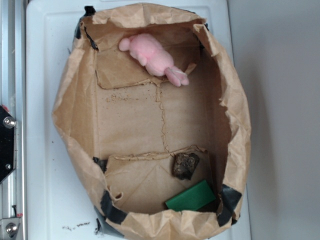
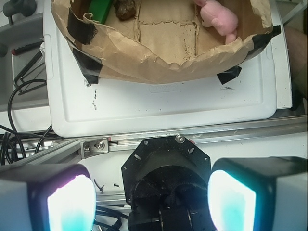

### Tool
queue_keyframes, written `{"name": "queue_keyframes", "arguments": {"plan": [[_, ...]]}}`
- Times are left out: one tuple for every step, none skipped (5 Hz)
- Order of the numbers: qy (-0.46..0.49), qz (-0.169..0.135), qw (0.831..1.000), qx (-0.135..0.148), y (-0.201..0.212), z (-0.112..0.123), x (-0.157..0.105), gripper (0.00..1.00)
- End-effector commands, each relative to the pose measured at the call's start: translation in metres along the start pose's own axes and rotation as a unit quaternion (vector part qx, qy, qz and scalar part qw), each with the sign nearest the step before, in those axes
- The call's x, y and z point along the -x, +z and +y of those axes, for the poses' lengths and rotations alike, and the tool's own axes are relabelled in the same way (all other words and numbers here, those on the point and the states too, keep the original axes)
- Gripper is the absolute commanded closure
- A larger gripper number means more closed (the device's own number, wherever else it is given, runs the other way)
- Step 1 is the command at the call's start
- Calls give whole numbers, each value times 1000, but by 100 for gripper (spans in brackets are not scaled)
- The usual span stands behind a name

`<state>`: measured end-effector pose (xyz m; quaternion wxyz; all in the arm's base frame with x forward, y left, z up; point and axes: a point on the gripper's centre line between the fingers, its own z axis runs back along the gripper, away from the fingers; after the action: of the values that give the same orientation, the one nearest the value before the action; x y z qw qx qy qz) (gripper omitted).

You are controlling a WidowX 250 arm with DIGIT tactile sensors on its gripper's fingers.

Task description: Grab the pink bunny.

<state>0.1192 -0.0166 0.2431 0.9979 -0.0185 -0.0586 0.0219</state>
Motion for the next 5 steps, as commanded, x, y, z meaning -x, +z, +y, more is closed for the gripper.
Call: {"name": "queue_keyframes", "arguments": {"plan": [[0, 0, 1000, 0, 0, 0, 0, 0], [36, -20, 999, -11, -13, -24, -16, 0], [56, -46, 997, -18, -47, -16, -64, 0], [54, -52, 996, -37, -83, 1, -111, 0], [81, -46, 994, -57, -115, 18, -156, 0]]}}
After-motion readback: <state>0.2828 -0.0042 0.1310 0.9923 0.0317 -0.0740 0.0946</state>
